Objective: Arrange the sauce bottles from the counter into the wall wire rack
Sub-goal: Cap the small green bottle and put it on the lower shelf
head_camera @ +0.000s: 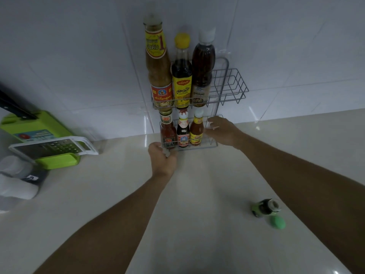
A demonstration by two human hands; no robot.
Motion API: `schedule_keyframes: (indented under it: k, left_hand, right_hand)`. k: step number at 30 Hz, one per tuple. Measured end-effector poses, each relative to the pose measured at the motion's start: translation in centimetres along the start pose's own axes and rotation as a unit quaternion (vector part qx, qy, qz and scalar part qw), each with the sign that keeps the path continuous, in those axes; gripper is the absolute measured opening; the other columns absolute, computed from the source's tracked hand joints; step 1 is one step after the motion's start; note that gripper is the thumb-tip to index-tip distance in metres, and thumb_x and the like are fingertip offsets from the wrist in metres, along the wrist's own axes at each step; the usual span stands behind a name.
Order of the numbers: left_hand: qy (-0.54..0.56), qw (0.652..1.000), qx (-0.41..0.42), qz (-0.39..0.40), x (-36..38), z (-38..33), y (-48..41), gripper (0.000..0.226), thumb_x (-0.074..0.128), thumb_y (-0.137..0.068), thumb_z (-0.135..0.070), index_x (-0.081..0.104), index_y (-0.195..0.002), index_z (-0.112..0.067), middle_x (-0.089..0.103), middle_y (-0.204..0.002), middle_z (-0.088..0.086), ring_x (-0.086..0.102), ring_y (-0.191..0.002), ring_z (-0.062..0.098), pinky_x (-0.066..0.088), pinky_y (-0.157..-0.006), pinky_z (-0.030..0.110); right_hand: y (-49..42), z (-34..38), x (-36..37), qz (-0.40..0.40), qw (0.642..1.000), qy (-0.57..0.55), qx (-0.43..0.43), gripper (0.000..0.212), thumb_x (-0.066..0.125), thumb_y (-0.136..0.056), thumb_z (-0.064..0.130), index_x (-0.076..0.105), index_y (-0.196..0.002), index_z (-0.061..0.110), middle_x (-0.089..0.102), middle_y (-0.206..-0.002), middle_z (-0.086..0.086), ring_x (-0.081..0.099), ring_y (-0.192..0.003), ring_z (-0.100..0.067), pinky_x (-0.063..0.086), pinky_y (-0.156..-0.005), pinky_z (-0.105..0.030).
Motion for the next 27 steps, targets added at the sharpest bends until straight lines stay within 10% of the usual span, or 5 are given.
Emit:
schedule_keyframes:
  k: [6, 15, 22, 27]
  left_hand:
    - [-0.091, 0.971, -0.006, 0.223, 4.8, 0.9, 4.2, 0.033, 0.07, -0.081, -0.007, 0.051, -0.107, -0.017, 0.053, -0.097, 0.002, 0.052, -0.086, 0.018, 0.042, -0.066, 0.024]
    - [-0.169, 0.851, 0.049, 0.495, 13.5, 1.7, 13.4, 0.103, 0.081, -0.069, -0.004, 0.024, -0.152, -0.025, 0.025, -0.154, 0.003, 0.03, -0.138, 0.018, 0.047, -0.095, 0.034]
    - [-0.147, 0.83, 0.056, 0.535, 18.1, 1.5, 18.4, 0.101, 0.086, -0.067, -0.025, 0.03, -0.151, -0.024, 0.037, -0.143, -0.007, 0.036, -0.135, 0.011, 0.038, -0.112, 0.04]
    - [-0.15, 0.862, 0.092, 0.475, 19.5, 1.6, 19.6, 0.048, 0.074, -0.082, -0.023, 0.057, -0.127, -0.019, 0.064, -0.12, 0.0, 0.06, -0.114, 0.019, 0.046, -0.101, 0.029]
  right_hand:
    - [5.3, -2.5, -5.1, 0.036, 0.987, 0.154, 0.009, 0.032, 0.06, -0.095, 0.024, 0.064, -0.127, 0.02, 0.063, -0.128, -0.004, 0.058, -0.117, -0.022, 0.041, -0.089, -0.024]
    - [15.4, -15.8, -8.8, 0.003, 0.965, 0.195, 0.173, 0.032, 0.047, -0.093, 0.012, 0.055, -0.119, 0.028, 0.057, -0.135, -0.005, 0.056, -0.12, -0.024, 0.047, -0.1, -0.031]
    - [22.1, -22.3, -1.0, 0.088, 0.956, 0.139, 0.241, 0.067, 0.075, -0.081, 0.025, 0.044, -0.14, 0.029, 0.041, -0.134, -0.014, 0.053, -0.119, -0.035, 0.05, -0.087, -0.034]
    - [23.3, -23.8, 3.0, 0.004, 0.975, 0.122, 0.184, 0.04, 0.071, -0.086, 0.026, 0.059, -0.124, 0.022, 0.044, -0.11, -0.009, 0.056, -0.11, -0.037, 0.043, -0.084, -0.03]
Point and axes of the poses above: each hand's wrist, its own y-axis away from the middle knuckle, its own x-axis out of the palm, z = x × y, the point moved 3 cm from there along -y, towards the middle knuckle
